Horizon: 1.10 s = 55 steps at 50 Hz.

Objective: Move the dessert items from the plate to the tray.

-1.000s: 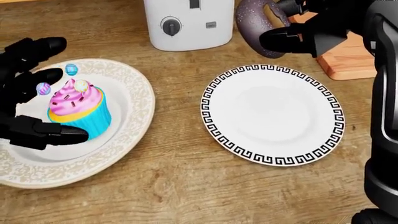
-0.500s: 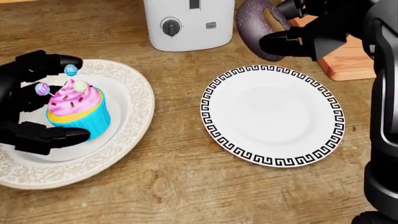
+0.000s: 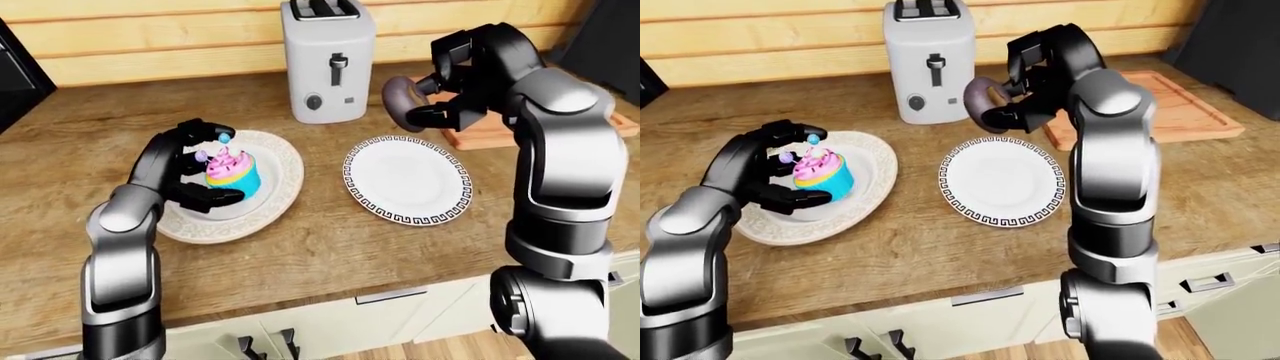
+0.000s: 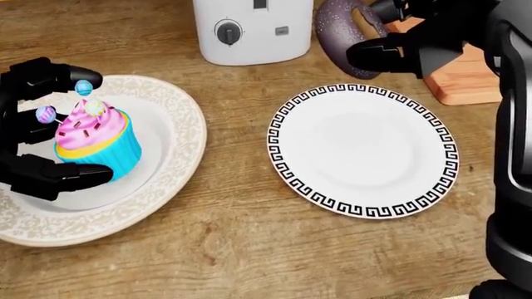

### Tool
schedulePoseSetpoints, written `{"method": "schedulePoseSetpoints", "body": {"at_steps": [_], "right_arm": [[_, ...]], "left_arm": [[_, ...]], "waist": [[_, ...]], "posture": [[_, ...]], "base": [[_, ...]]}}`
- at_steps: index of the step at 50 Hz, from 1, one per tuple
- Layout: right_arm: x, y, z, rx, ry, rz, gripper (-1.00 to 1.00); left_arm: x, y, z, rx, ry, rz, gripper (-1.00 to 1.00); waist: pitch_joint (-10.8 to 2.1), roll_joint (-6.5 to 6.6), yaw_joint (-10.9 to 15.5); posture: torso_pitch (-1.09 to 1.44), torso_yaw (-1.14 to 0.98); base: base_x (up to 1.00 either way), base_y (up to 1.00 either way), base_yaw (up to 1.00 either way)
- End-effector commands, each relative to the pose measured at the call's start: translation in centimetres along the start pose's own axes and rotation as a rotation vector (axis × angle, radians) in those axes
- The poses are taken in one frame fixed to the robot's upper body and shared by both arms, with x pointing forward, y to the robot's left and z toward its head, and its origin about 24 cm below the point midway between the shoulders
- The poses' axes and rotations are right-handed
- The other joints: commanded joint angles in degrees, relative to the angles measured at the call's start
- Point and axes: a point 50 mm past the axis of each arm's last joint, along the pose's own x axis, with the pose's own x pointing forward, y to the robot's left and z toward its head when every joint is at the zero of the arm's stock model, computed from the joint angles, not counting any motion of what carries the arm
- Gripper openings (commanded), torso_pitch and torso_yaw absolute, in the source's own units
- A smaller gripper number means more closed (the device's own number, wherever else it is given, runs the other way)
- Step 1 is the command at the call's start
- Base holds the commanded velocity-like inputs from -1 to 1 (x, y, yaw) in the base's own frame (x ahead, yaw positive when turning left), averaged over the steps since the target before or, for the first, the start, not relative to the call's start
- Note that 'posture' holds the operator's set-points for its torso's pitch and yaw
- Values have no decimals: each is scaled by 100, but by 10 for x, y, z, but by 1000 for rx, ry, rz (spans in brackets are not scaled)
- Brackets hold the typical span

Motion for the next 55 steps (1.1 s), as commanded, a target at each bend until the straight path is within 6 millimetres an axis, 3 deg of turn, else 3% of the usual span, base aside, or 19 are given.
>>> {"method": "schedulePoseSetpoints", "body": {"at_steps": [1,11,21,22,24,26,30,36,39,41,42,43,44,48,51,54,55], "right_arm": [[-7,-8,20,-25,-93,-46,-100],[-7,-6,14,-17,-92,-52,-100],[-6,-4,10,38,-95,-46,-100],[-6,-3,10,32,-94,-40,-100],[-6,-3,11,34,-98,-37,-100],[-6,-3,13,36,-103,-38,-100],[-6,-2,13,41,-103,-33,-100],[-4,-2,15,41,-108,-27,-100],[-4,-1,16,34,-111,-26,-100],[-4,-1,16,38,-111,-24,-100],[-4,-1,16,33,-111,-25,-100],[-4,-2,17,36,-111,-26,-100],[-4,-1,17,34,-112,-25,-100],[-4,-1,15,32,-110,-24,-100],[-4,-1,15,31,-112,-23,-100],[-5,0,16,34,-120,-21,-100],[-5,0,16,34,-122,-22,-100]], "left_arm": [[-4,10,24,29,-112,51,-14],[-10,16,36,35,-140,80,-41],[-24,17,58,39,-190,94,-54],[-25,17,58,39,-191,93,-55],[-29,18,64,39,-202,96,-64],[-30,17,66,43,-208,93,-66],[-31,17,70,47,-217,93,-72],[-31,18,72,53,-223,98,-79],[-32,18,73,54,-228,98,-100],[-31,18,73,59,-227,97,-100],[-31,17,74,58,-229,96,-100],[-31,17,74,61,-229,96,-100],[-31,17,73,67,-229,93,-100],[-31,17,73,67,-229,97,-100],[-33,18,74,68,-232,95,-100],[-34,19,74,70,-232,102,-100],[-34,19,74,69,-233,103,-100]], "waist": [[-183,15,-2],[-193,21,-7],[-189,22,-7],[-304,41,-17],[-236,155,9],[-211,407,-11],[-194,474,36],[-140,279,86],[-128,98,132],[-144,-104,158],[-182,-292,169],[-282,-621,176],[-174,-401,121],[-170,-210,50],[-50,-28,-4],[-131,181,-20],[-218,132,-47]], "posture": [[0,0],[0,0],[0,0],[0,0],[0,0],[0,0],[0,0],[0,0],[0,0],[0,0],[0,0],[0,0],[0,0],[0,0],[0,0],[0,0],[0,0]], "base": [[0,0,0],[0,0,0],[0,0,0],[0,-6,0],[0,-34,0],[0,-79,0],[0,-88,0],[0,-90,0],[0,-89,0],[0,-88,0],[0,-89,0],[0,-89,0],[0,-89,0],[0,-88,0],[0,-88,0],[0,-53,0],[0,-25,0]]}}
